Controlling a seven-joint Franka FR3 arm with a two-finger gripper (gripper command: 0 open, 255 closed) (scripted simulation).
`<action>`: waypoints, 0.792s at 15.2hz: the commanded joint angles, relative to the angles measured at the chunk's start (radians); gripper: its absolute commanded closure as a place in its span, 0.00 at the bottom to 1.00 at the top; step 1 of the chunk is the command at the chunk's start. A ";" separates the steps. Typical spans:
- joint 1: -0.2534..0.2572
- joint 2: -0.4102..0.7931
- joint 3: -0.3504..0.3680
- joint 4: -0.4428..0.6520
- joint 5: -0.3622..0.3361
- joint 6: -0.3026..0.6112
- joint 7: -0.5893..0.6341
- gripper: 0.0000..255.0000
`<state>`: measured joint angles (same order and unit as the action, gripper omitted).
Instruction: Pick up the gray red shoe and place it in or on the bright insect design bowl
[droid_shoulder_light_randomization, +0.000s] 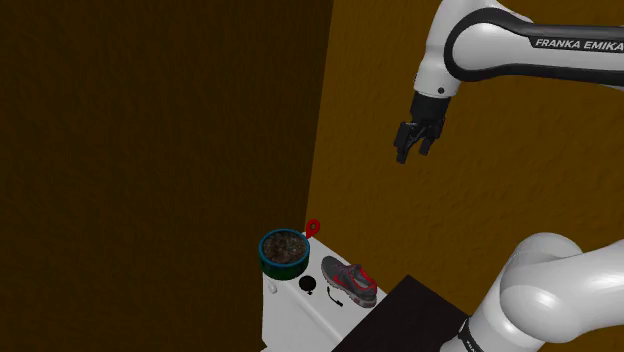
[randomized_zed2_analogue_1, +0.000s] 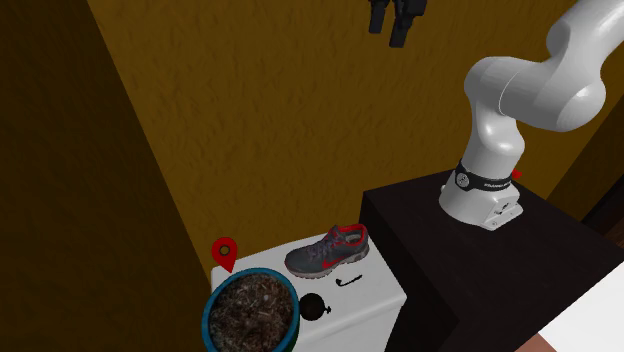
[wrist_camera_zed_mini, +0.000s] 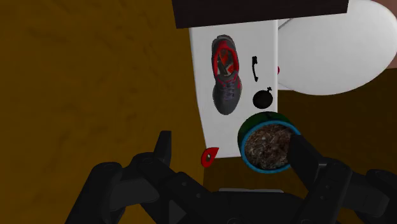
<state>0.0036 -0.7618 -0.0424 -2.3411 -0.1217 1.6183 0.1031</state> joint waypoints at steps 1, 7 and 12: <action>0.000 0.000 0.000 0.000 0.000 0.000 0.000 0.00; 0.009 0.047 -0.011 -0.164 -0.007 0.189 -0.001 0.00; 0.015 0.129 -0.020 -0.271 -0.016 0.359 -0.001 0.00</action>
<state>0.0163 -0.6576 -0.0617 -2.5966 -0.1370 1.9395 0.1005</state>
